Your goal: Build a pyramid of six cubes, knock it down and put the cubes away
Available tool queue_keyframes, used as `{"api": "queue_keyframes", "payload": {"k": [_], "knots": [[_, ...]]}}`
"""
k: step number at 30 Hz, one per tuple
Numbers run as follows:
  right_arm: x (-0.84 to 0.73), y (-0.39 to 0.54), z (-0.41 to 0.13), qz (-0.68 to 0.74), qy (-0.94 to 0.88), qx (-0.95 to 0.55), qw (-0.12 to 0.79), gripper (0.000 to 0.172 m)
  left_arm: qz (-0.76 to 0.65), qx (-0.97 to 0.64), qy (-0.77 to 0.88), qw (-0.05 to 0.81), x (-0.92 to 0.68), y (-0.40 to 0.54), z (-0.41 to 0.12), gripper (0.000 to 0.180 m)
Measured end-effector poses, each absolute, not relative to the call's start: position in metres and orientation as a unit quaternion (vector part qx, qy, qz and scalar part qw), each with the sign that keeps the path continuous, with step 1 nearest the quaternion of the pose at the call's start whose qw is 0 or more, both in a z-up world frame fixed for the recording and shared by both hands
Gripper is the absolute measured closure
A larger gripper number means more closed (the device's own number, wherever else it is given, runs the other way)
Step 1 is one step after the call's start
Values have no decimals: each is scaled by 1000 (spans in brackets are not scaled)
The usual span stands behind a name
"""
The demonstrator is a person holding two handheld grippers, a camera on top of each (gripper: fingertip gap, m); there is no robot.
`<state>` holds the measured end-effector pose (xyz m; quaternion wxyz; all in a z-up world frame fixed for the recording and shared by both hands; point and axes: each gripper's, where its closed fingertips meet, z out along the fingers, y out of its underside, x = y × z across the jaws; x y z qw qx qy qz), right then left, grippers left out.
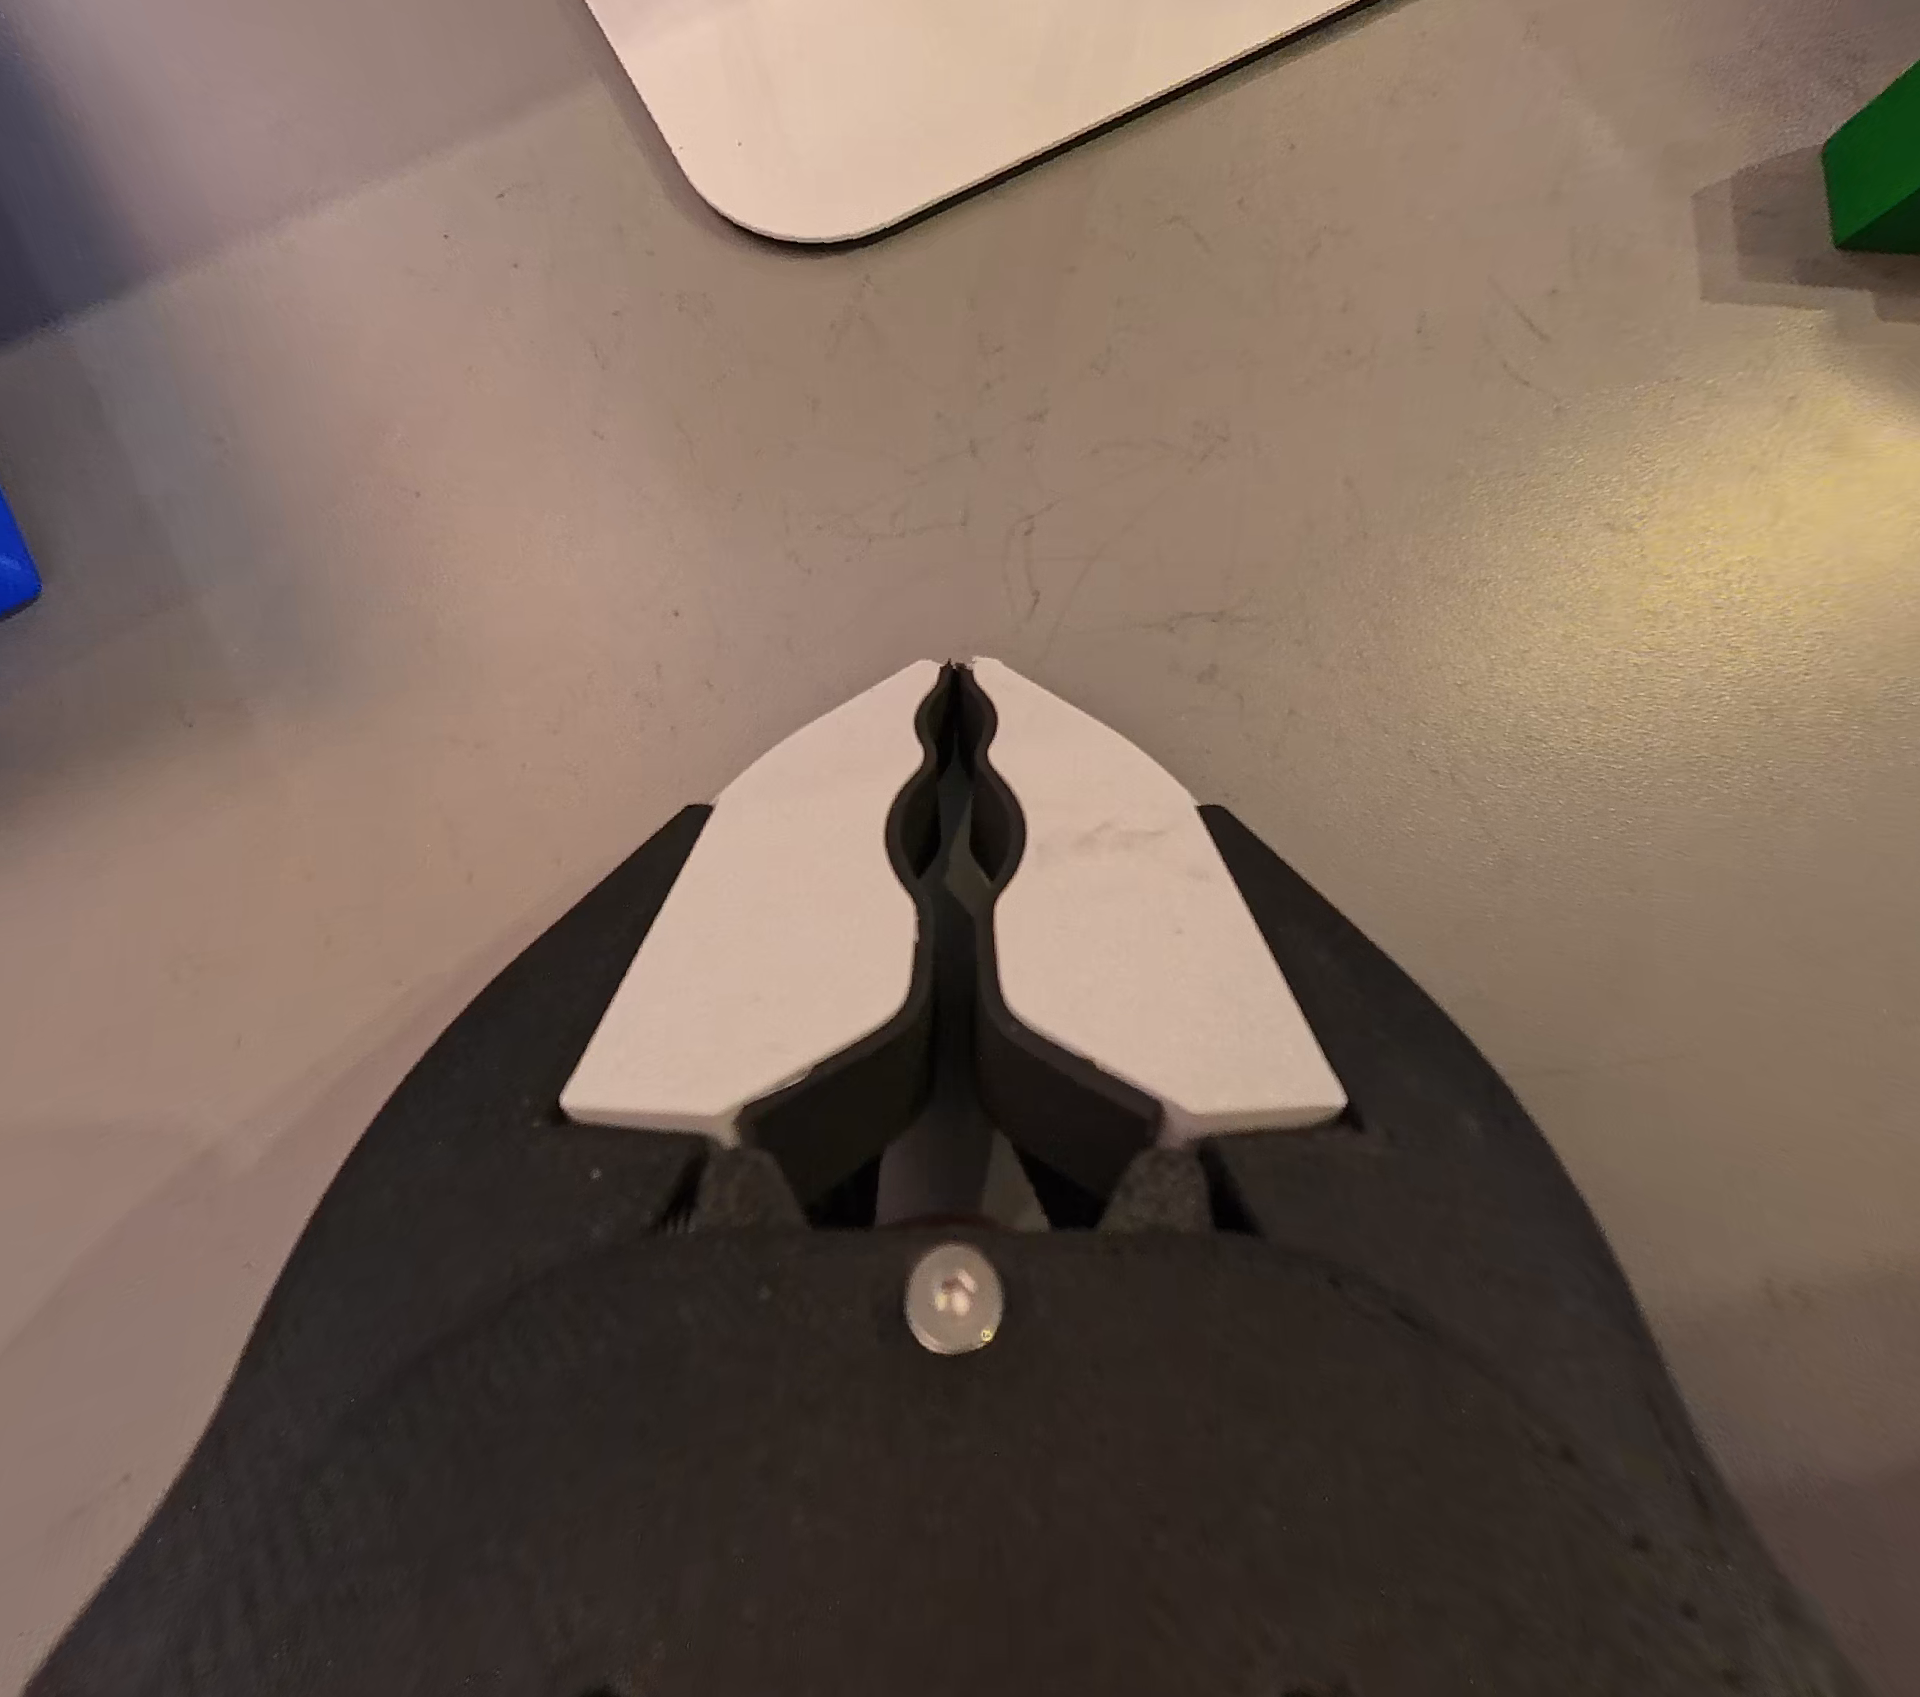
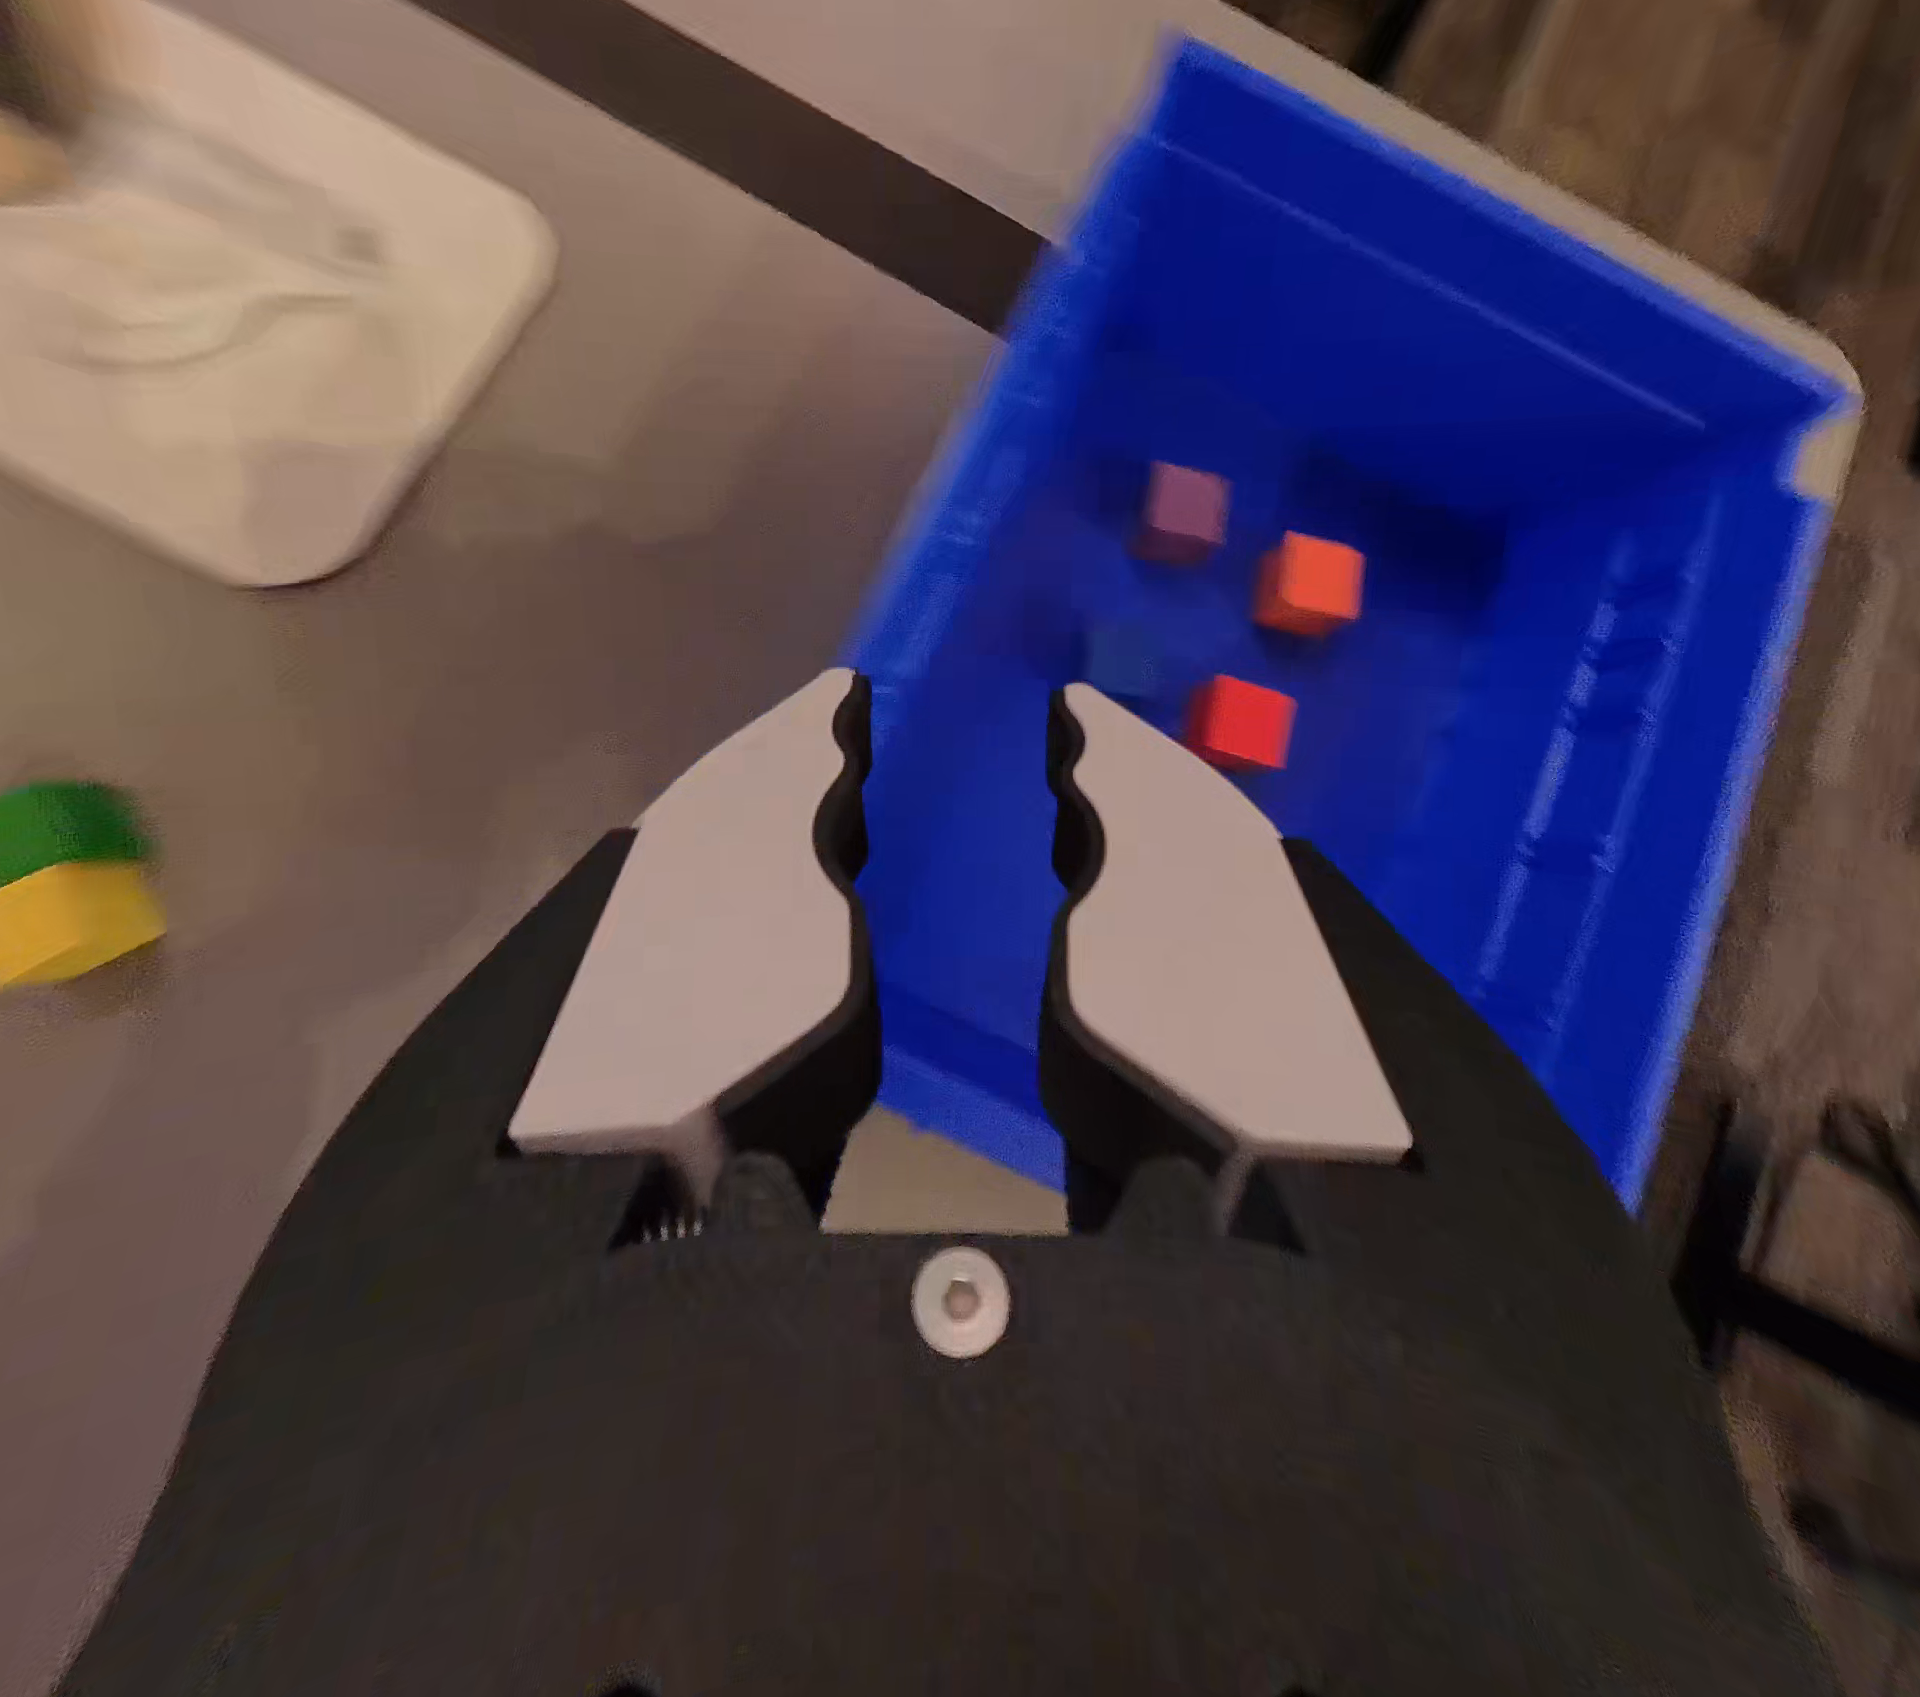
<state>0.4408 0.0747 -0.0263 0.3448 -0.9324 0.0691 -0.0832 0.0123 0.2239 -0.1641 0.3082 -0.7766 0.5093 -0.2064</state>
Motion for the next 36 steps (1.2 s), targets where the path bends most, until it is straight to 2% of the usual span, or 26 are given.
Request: {"api": "queue_keyframes", "payload": {"k": [3,4,10,16,20,23,24,28,33,36], "knots": [[369,80,-10,-59,-16,-927,370,142,-206,-777,509,308,12,224,-164,180],[343,81,-14,-33,-39,-929,367,138,-206,-777,509,308,12,224,-164,180],[225,81,-81,92,-121,-935,321,119,-207,-776,510,308,12,224,-164,180],[179,76,-124,112,-167,-942,270,118,-207,-776,511,308,12,223,-164,180],[171,73,-144,125,-170,-947,242,123,-207,-776,511,308,12,223,-164,180],[169,70,-156,124,-183,-949,226,142,-207,-776,511,308,12,223,-164,180],[169,70,-156,124,-183,-948,228,143,-207,-776,511,308,12,223,-164,180],[181,70,-135,129,-165,-944,256,143,-207,-776,511,308,12,223,-164,180],[275,82,-46,54,-83,-923,371,143,-207,-776,511,308,12,223,-164,180],[354,75,-14,2,-13,-913,408,143,-207,-776,511,308,12,223,-164,180]]}}
